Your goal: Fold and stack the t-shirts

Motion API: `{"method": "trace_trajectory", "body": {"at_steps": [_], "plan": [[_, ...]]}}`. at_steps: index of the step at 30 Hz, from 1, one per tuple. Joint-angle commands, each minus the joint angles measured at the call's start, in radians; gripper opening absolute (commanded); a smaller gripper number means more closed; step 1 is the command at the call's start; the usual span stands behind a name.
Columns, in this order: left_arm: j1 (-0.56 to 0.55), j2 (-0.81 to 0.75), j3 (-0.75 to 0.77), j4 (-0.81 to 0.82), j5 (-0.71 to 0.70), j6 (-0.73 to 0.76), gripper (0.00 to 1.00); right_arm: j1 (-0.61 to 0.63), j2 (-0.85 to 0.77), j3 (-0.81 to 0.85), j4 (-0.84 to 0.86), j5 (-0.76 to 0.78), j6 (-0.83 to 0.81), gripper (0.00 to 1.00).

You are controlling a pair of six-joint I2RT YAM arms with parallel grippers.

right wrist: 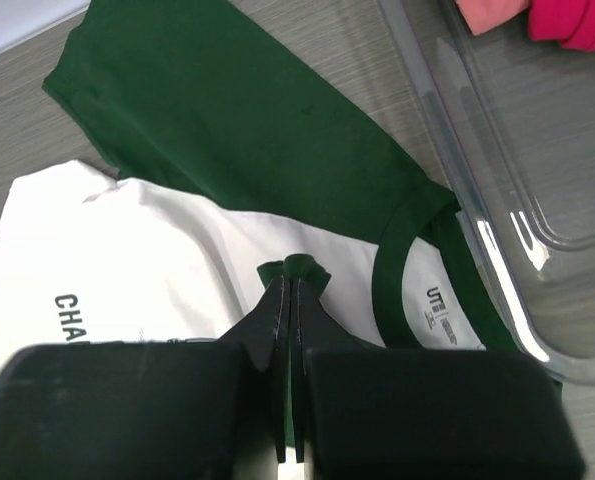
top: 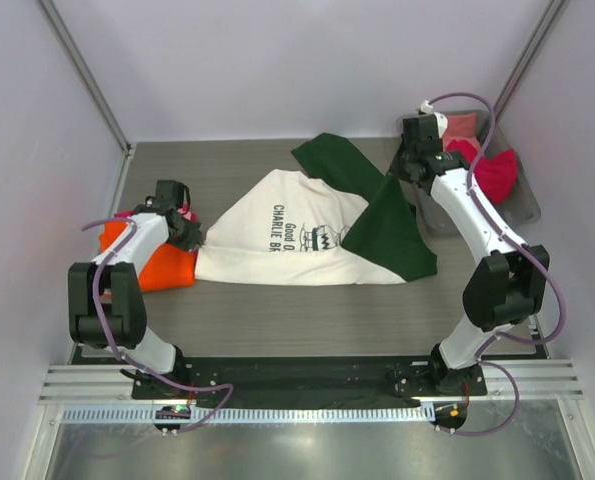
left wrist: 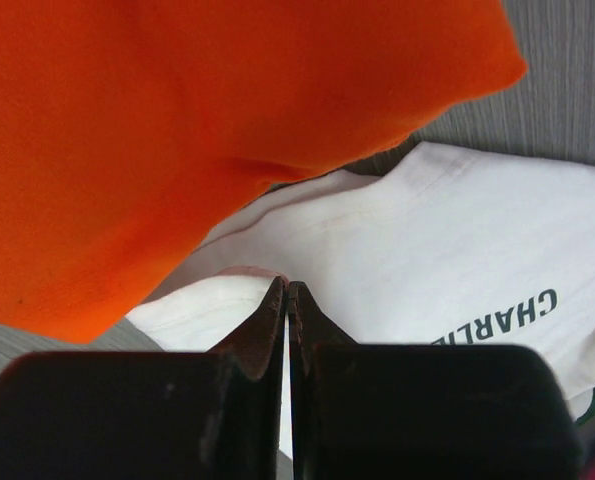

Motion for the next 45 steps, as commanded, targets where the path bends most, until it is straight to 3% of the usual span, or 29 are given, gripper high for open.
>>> {"method": "trace_trajectory", "body": {"at_steps": [1, 15, 24, 25, 26, 27, 28, 29, 30, 35, 39, 45], "plan": [[0.021, 0.005, 0.031, 0.057, -0.003, -0.042, 0.00, -0.030, 0.031, 0.070, 0.040, -0.022, -0.019, 0.01], [0.024, -0.078, 0.024, 0.081, -0.020, -0.065, 0.00, -0.073, 0.044, 0.121, 0.056, -0.068, -0.003, 0.01], [0.024, 0.046, 0.134, 0.089, -0.024, -0.066, 0.01, -0.083, 0.174, 0.257, 0.054, -0.106, -0.003, 0.01], [0.024, 0.057, 0.145, 0.095, -0.014, -0.053, 0.08, -0.085, 0.192, 0.262, 0.054, -0.111, 0.003, 0.09], [0.024, 0.068, 0.156, 0.103, -0.004, -0.011, 0.19, -0.083, 0.194, 0.262, 0.053, -0.111, 0.012, 0.27], [0.024, 0.080, 0.171, 0.090, 0.001, 0.018, 0.54, -0.083, 0.190, 0.244, 0.051, -0.112, 0.015, 0.50], [0.024, 0.077, 0.206, 0.069, -0.009, 0.039, 0.76, -0.083, 0.158, 0.225, 0.054, -0.111, 0.021, 0.80], [0.024, 0.068, 0.214, 0.045, -0.034, 0.050, 0.95, -0.080, 0.135, 0.201, 0.063, -0.105, 0.033, 0.84], [0.024, 0.030, 0.211, 0.011, -0.055, 0.064, 0.99, -0.076, 0.108, 0.132, 0.074, -0.088, 0.041, 0.85], [0.024, -0.154, 0.069, 0.001, -0.106, 0.076, 1.00, -0.071, -0.196, -0.187, 0.175, -0.033, 0.145, 0.82], [0.024, -0.282, -0.097, 0.044, -0.013, 0.052, 1.00, -0.070, -0.410, -0.509, 0.203, 0.039, 0.252, 0.73], [0.021, -0.432, -0.324, 0.102, 0.085, 0.027, 0.95, -0.068, -0.643, -0.801, 0.116, 0.107, 0.378, 0.60]]}}
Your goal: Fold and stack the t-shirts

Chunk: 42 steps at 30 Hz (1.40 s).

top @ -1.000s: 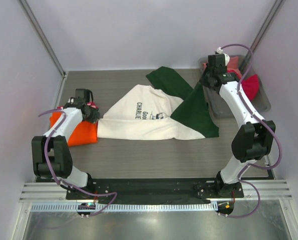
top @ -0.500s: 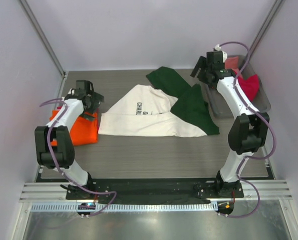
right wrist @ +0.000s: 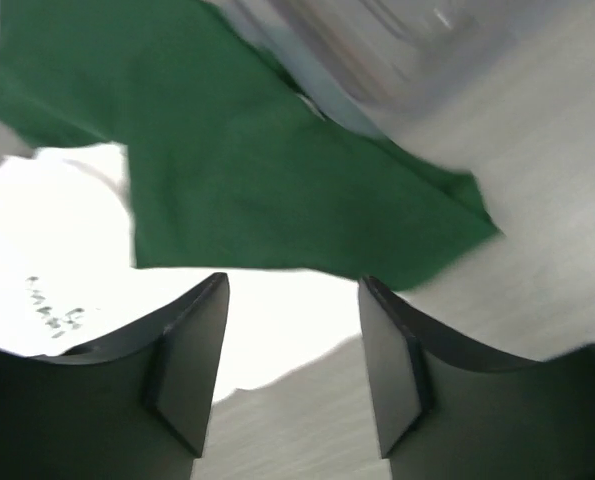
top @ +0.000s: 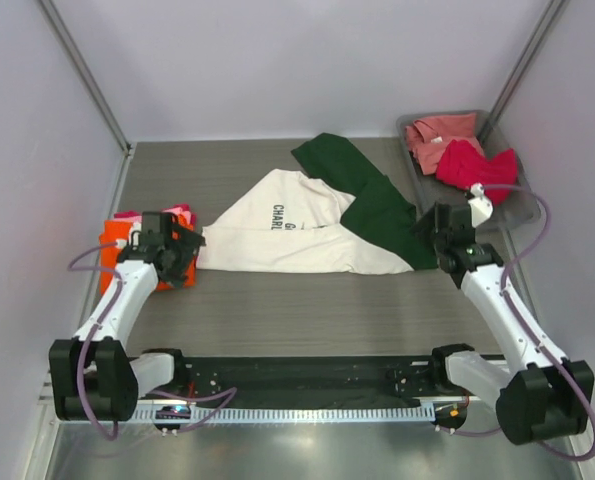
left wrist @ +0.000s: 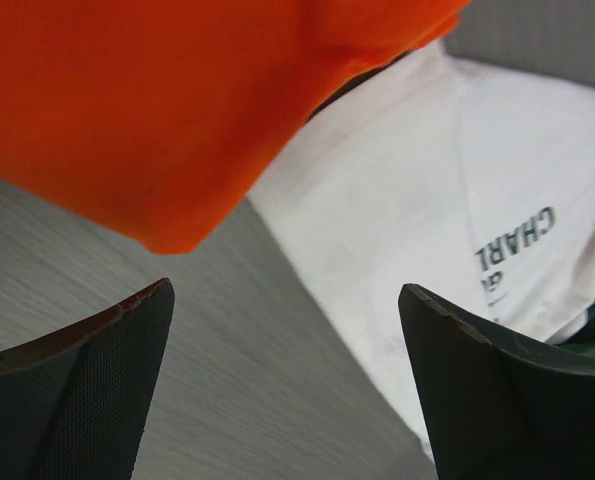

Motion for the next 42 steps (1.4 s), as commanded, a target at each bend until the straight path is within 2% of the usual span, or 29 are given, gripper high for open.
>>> {"method": "trace_trajectory", "body": {"at_steps": [1, 5, 9, 12, 22, 29, 31, 33, 34, 35, 37, 38, 42], "plan": [[0.002, -0.062, -0.096, 0.047, 0.069, -0.025, 0.94, 0.003, -0.083, -0.137, -0.025, 0.067, 0.126, 0.57], [-0.004, -0.171, -0.207, 0.109, 0.068, -0.082, 0.87, 0.001, -0.140, -0.262, -0.002, 0.116, 0.177, 0.51], [-0.014, -0.232, -0.297, 0.150, 0.050, -0.132, 0.84, 0.003, -0.109, -0.318, 0.056, 0.118, 0.243, 0.49], [-0.015, -0.246, -0.326, 0.173, 0.030, -0.154, 0.84, 0.003, -0.076, -0.370, 0.163, 0.121, 0.307, 0.49], [-0.020, -0.140, -0.330, 0.254, 0.027, -0.155, 0.81, 0.003, 0.096, -0.398, 0.336, 0.159, 0.404, 0.47], [-0.027, -0.090, -0.330, 0.284, 0.024, -0.155, 0.79, 0.003, 0.220, -0.402, 0.440, 0.178, 0.425, 0.41], [-0.031, -0.079, -0.325, 0.285, 0.019, -0.155, 0.78, 0.001, 0.257, -0.390, 0.440, 0.161, 0.413, 0.26], [-0.037, -0.062, -0.324, 0.288, 0.014, -0.154, 0.73, 0.003, 0.262, -0.375, 0.431, 0.147, 0.407, 0.08], [-0.040, -0.056, -0.322, 0.293, 0.007, -0.154, 0.70, 0.004, 0.247, -0.373, 0.426, 0.146, 0.399, 0.04], [-0.044, -0.045, -0.322, 0.293, 0.004, -0.152, 0.61, 0.003, 0.236, -0.372, 0.420, 0.149, 0.384, 0.01], [-0.050, -0.031, -0.327, 0.307, -0.007, -0.154, 0.51, 0.004, 0.210, -0.373, 0.400, 0.168, 0.361, 0.01], [-0.052, -0.014, -0.328, 0.311, -0.010, -0.158, 0.49, 0.001, 0.181, -0.378, 0.391, 0.178, 0.341, 0.01], [-0.057, 0.035, -0.322, 0.351, -0.033, -0.165, 0.49, 0.001, 0.098, -0.414, 0.385, 0.204, 0.309, 0.01]]}}
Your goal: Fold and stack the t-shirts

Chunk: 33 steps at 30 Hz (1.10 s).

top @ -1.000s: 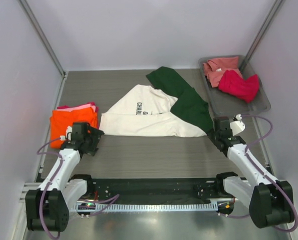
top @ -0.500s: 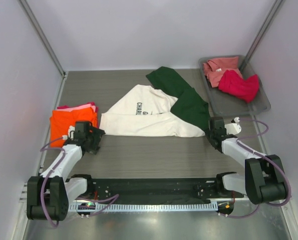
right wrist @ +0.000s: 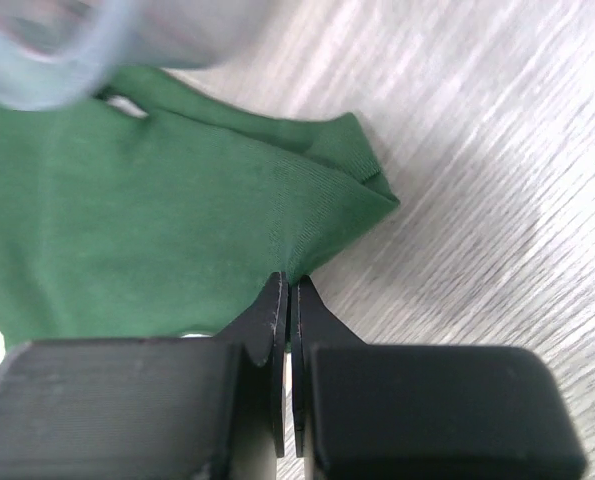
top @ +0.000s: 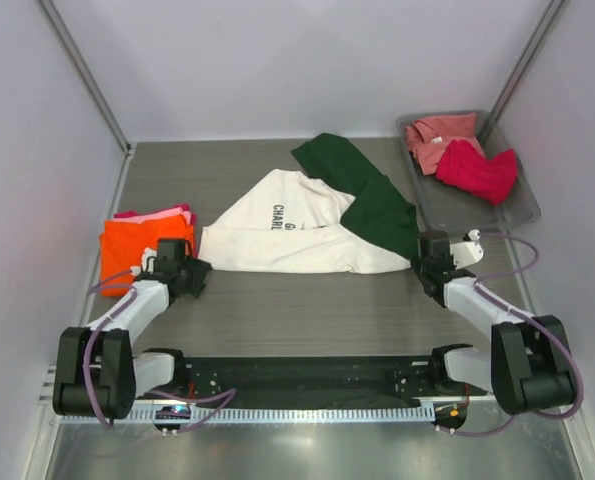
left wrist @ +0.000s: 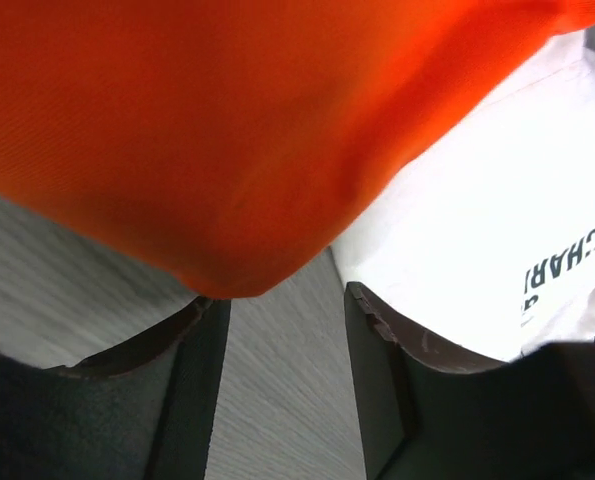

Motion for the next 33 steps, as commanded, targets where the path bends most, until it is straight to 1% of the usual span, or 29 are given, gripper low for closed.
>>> {"method": "trace_trajectory", "body": {"at_steps": [1, 3, 4, 6, 7, 12, 13, 16, 21, 22, 23, 26, 27, 29, 31, 33], "plan": [[-0.004, 0.054, 0.016, 0.054, -0.051, -0.009, 0.52, 0.001, -0.084, -0.021, -0.009, 0.069, -0.042, 0.01], [-0.006, 0.074, 0.033, 0.076, -0.062, -0.011, 0.56, 0.003, -0.123, -0.038, -0.009, 0.073, -0.048, 0.01], [-0.006, 0.092, 0.039, 0.079, -0.066, -0.008, 0.61, 0.001, -0.134, -0.046, -0.009, 0.075, -0.051, 0.01], [-0.006, 0.109, 0.059, 0.077, -0.091, -0.006, 0.63, 0.003, -0.153, -0.050, -0.009, 0.080, -0.058, 0.01], [-0.007, 0.124, 0.062, 0.076, -0.100, -0.009, 0.62, 0.003, -0.157, -0.053, -0.009, 0.081, -0.059, 0.01], [-0.006, 0.189, 0.096, 0.088, -0.132, -0.032, 0.49, 0.003, -0.163, -0.061, 0.003, 0.083, -0.061, 0.01], [-0.007, 0.207, 0.099, 0.093, -0.128, -0.034, 0.39, 0.003, -0.166, -0.061, 0.005, 0.081, -0.061, 0.01], [-0.007, 0.273, 0.112, 0.120, -0.099, -0.040, 0.27, 0.003, -0.173, -0.061, 0.008, 0.076, -0.059, 0.01], [-0.009, 0.356, 0.110, 0.188, -0.075, -0.063, 0.26, 0.003, -0.198, -0.067, 0.006, 0.075, -0.065, 0.01], [-0.009, 0.362, 0.113, 0.195, -0.074, -0.061, 0.10, 0.003, -0.209, -0.069, 0.005, 0.075, -0.065, 0.01], [-0.007, 0.364, 0.115, 0.202, -0.074, -0.057, 0.01, 0.001, -0.216, -0.069, 0.001, 0.076, -0.070, 0.01], [-0.009, 0.332, 0.124, 0.197, -0.059, -0.027, 0.00, 0.003, -0.244, -0.047, -0.040, 0.092, -0.076, 0.01], [-0.009, 0.286, 0.125, 0.174, -0.058, -0.018, 0.00, 0.004, -0.253, -0.034, -0.093, 0.102, -0.075, 0.01], [-0.009, 0.234, 0.131, 0.137, -0.068, -0.021, 0.00, 0.003, -0.272, 0.014, -0.147, 0.116, -0.085, 0.01], [-0.009, 0.151, 0.150, 0.055, -0.080, -0.006, 0.00, 0.004, -0.304, 0.073, -0.221, 0.118, -0.114, 0.01], [-0.009, 0.102, 0.193, -0.036, -0.082, 0.005, 0.00, 0.004, -0.335, 0.123, -0.302, 0.116, -0.139, 0.01]]}}
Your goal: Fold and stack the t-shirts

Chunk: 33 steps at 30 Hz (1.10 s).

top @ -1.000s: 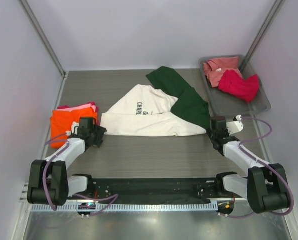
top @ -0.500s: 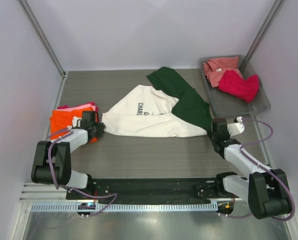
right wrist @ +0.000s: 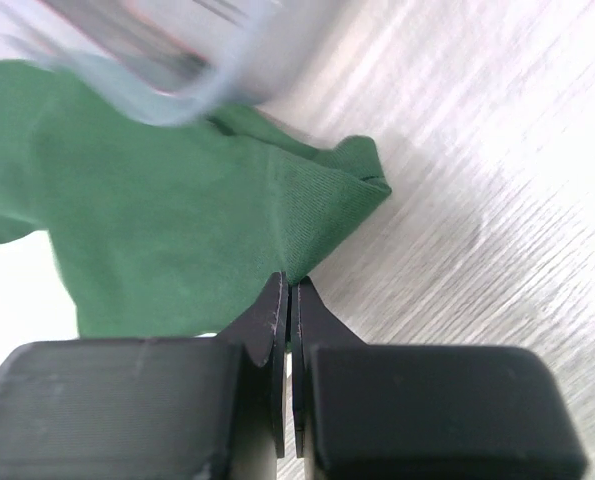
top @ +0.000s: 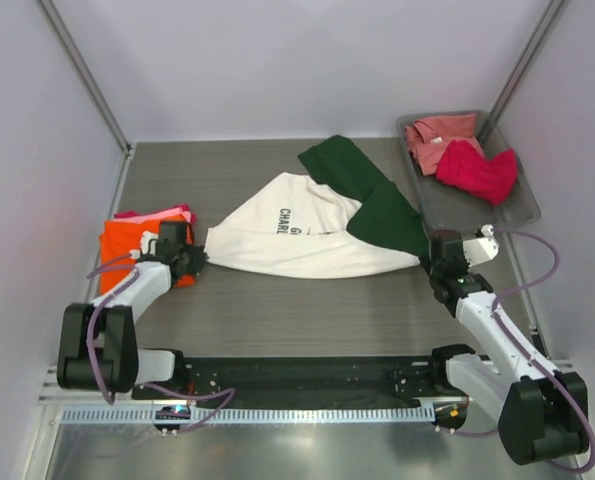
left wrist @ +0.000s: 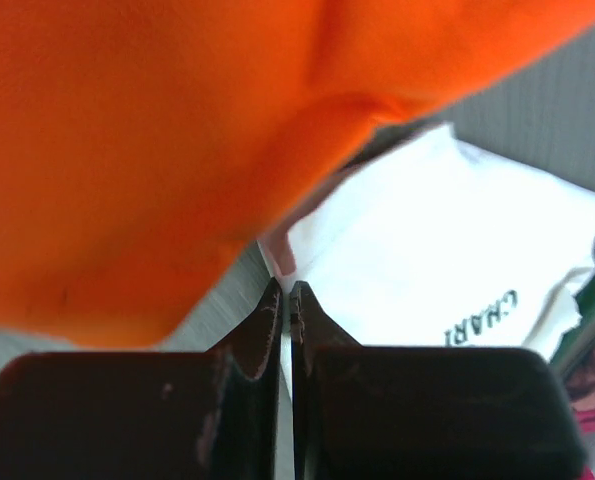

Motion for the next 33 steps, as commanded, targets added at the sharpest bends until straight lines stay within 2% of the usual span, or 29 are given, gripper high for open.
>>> {"method": "trace_trajectory", "body": {"at_steps": [1, 3, 7, 11, 15, 21, 26, 31, 33], "plan": [[-0.004, -0.147, 0.071, -0.179, -0.024, 0.044, 0.00, 0.004, -0.065, 0.165, -0.134, 0.057, -0.058, 0.01], [-0.004, -0.198, 0.135, -0.272, -0.004, 0.056, 0.00, 0.004, -0.079, 0.231, -0.208, 0.024, -0.068, 0.01], [-0.003, -0.318, 0.281, -0.415, 0.034, 0.095, 0.00, 0.004, -0.106, 0.475, -0.312, -0.055, -0.116, 0.01], [-0.003, -0.466, 0.448, -0.603, 0.016, 0.142, 0.00, 0.004, -0.135, 0.711, -0.420, -0.137, -0.177, 0.01], [-0.003, -0.577, 0.620, -0.722, -0.004, 0.162, 0.00, 0.002, -0.154, 0.934, -0.539, -0.220, -0.229, 0.01], [-0.004, -0.593, 0.902, -0.838, 0.004, 0.190, 0.00, 0.004, -0.140, 1.283, -0.635, -0.271, -0.289, 0.01], [-0.004, -0.525, 0.993, -0.865, -0.022, 0.205, 0.00, 0.002, -0.076, 1.330, -0.642, -0.242, -0.300, 0.01], [-0.003, -0.435, 0.876, -0.787, -0.019, 0.201, 0.00, 0.004, 0.025, 1.140, -0.537, -0.285, -0.262, 0.01], [0.003, -0.346, 0.849, -0.724, -0.001, 0.193, 0.00, 0.004, 0.068, 1.088, -0.455, -0.306, -0.250, 0.01]]}}
